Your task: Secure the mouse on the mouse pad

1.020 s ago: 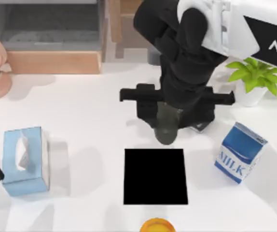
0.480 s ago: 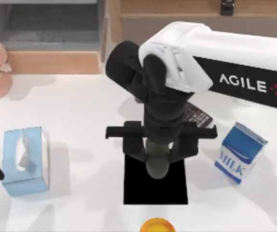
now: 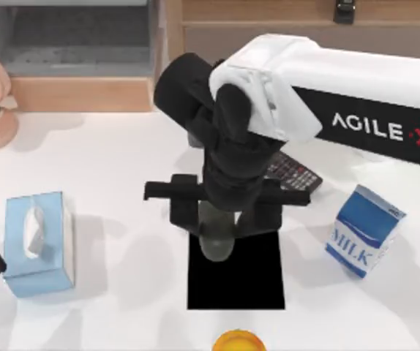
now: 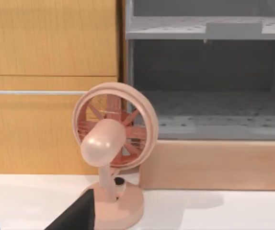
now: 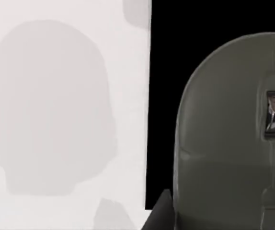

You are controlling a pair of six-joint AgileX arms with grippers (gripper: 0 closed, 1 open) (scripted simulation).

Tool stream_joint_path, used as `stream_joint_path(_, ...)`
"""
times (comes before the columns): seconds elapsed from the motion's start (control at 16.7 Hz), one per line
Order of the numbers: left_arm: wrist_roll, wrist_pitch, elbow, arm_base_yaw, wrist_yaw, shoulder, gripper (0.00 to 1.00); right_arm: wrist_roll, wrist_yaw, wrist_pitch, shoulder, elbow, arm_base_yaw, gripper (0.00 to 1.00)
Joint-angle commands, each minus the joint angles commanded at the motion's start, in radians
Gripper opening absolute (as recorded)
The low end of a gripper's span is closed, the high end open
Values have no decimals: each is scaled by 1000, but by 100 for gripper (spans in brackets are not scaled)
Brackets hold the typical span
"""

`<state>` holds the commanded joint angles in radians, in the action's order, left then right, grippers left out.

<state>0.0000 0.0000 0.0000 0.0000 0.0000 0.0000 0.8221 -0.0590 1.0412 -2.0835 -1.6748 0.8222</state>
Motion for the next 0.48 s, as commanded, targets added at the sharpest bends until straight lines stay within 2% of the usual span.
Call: stream_joint_path(0.48, 0, 0, 0, 0, 0, 0, 100, -12, 26, -57, -14, 41, -5, 0)
